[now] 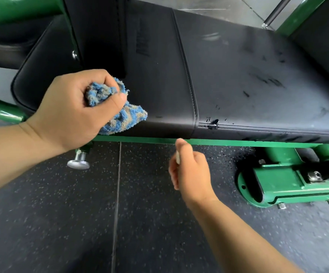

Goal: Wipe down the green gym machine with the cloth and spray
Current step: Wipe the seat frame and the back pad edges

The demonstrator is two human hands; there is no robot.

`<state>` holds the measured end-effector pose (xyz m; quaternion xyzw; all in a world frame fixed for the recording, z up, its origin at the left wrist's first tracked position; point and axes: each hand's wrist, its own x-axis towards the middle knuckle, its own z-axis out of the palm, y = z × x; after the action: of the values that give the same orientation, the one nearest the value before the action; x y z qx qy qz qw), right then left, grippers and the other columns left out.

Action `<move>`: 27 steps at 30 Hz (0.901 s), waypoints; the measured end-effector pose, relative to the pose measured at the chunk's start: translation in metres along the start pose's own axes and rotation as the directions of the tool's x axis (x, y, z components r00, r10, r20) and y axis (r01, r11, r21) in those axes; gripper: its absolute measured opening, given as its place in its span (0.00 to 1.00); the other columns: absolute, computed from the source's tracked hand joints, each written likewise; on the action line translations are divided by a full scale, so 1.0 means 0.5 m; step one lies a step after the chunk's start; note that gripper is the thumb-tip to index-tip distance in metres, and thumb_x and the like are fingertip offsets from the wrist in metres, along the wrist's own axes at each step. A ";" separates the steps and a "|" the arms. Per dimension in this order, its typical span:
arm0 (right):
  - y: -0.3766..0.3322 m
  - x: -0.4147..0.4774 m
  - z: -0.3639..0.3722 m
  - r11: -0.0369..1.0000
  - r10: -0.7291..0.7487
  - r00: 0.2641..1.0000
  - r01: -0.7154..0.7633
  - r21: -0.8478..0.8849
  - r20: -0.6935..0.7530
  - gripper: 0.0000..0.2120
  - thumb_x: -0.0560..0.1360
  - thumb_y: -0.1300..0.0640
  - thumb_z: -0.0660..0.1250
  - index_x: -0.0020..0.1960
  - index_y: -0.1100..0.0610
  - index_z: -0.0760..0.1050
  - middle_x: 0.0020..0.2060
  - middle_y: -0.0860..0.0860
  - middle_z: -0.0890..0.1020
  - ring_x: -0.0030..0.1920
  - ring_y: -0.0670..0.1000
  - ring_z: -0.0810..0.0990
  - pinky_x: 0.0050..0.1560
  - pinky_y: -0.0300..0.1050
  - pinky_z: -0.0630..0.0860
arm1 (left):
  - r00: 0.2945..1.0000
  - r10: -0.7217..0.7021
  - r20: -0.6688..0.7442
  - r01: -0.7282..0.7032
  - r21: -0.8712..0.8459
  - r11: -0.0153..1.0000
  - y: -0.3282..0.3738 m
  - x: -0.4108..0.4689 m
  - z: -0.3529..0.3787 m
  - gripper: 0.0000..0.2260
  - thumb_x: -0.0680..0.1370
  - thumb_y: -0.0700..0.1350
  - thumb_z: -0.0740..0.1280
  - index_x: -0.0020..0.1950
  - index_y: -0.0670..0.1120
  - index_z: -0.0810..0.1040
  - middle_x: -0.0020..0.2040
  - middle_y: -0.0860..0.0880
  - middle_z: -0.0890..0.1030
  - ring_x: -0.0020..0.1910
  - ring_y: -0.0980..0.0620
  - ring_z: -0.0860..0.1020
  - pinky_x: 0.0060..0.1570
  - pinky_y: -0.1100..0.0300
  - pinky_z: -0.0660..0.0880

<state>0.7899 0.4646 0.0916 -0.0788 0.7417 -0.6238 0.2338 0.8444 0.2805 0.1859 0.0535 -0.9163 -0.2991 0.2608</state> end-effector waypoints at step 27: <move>-0.152 -0.048 0.297 0.867 0.029 0.906 0.187 -0.461 0.422 0.28 0.73 0.34 0.53 0.27 0.55 0.67 0.18 0.48 0.64 0.23 0.49 0.64 0.41 0.49 0.79 | 0.708 -0.474 -0.523 0.401 -0.255 0.880 -0.201 -0.061 -0.198 0.11 0.73 0.50 0.66 0.34 0.47 0.71 0.27 0.57 0.72 0.31 0.56 0.69 0.31 0.59 0.67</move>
<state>0.8636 0.3266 0.1540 -0.2975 0.8047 -0.3925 0.3315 0.9151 0.1549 0.1826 0.3404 -0.7360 -0.3777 0.4469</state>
